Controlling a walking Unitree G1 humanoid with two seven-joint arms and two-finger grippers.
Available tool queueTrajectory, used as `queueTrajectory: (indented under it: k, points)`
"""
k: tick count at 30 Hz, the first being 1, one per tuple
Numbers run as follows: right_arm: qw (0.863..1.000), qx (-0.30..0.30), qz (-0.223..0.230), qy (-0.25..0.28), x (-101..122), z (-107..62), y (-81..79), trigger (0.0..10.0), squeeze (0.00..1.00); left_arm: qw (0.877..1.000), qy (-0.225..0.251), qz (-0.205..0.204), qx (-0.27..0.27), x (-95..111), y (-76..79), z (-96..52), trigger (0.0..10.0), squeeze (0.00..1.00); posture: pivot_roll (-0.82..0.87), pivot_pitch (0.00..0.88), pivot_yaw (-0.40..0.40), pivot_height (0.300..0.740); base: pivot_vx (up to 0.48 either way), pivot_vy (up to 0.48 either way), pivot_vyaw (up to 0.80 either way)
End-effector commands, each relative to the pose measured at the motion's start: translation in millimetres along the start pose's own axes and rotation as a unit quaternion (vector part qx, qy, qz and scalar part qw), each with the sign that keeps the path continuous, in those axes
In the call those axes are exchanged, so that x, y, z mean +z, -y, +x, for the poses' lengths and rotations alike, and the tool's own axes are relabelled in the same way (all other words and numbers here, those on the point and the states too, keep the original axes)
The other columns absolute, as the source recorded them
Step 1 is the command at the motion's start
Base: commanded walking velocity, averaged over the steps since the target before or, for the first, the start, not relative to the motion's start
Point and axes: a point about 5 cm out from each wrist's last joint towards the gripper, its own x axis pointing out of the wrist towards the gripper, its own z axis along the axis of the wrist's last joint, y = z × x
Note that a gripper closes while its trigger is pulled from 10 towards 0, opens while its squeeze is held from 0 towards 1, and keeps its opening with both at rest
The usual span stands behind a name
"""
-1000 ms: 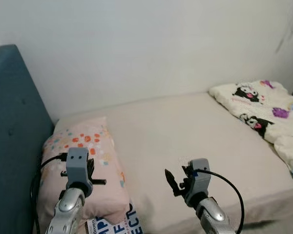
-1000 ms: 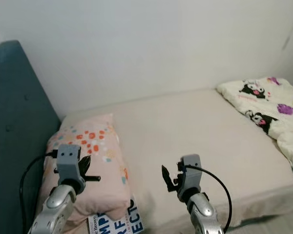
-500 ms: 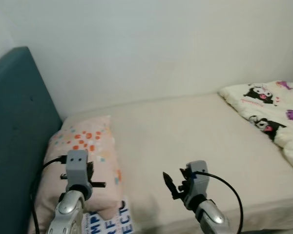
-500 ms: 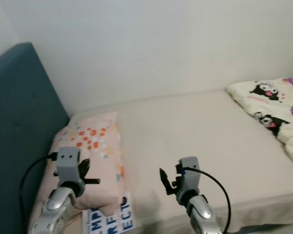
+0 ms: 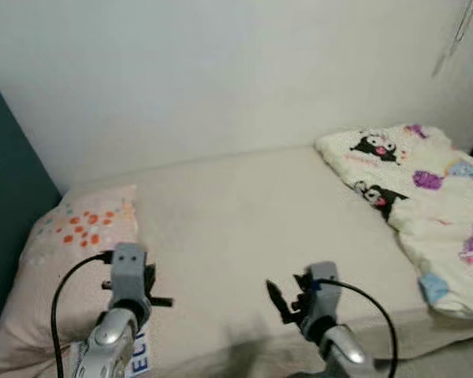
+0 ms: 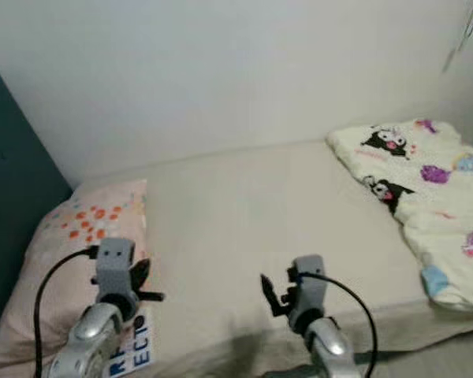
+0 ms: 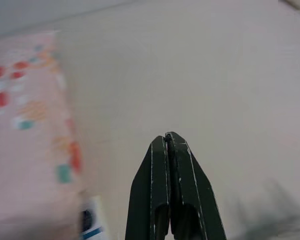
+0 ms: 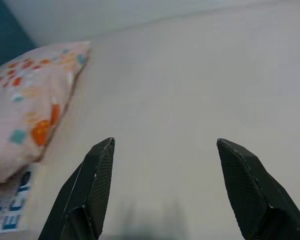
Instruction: Clean up the room
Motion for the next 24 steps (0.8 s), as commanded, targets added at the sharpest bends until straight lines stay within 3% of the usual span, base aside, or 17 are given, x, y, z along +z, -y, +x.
queueTrajectory:
  k: [1,7,24]
  points:
    - [1.000,0.012,0.012,0.001,-1.7,1.5,-8.3,10.0,0.00,1.000,-0.015,0.006,0.007,-2.9,-7.5,-2.2,10.0,0.00,-0.02,0.061,0.009,0.740,0.000,0.428,0.00]
    - [1.000,0.011,0.013,0.001,-1.5,1.4,-8.3,10.0,0.00,1.000,-0.013,0.005,0.008,-2.0,-8.7,-1.7,10.0,0.00,-0.02,0.064,0.010,0.740,0.000,0.428,0.00]
    - [1.000,0.015,0.010,0.009,4.1,6.5,-8.0,10.0,0.00,0.999,0.009,-0.001,0.041,0.6,-13.8,0.8,10.0,0.00,-0.02,0.067,0.003,0.740,0.000,0.000,0.00]
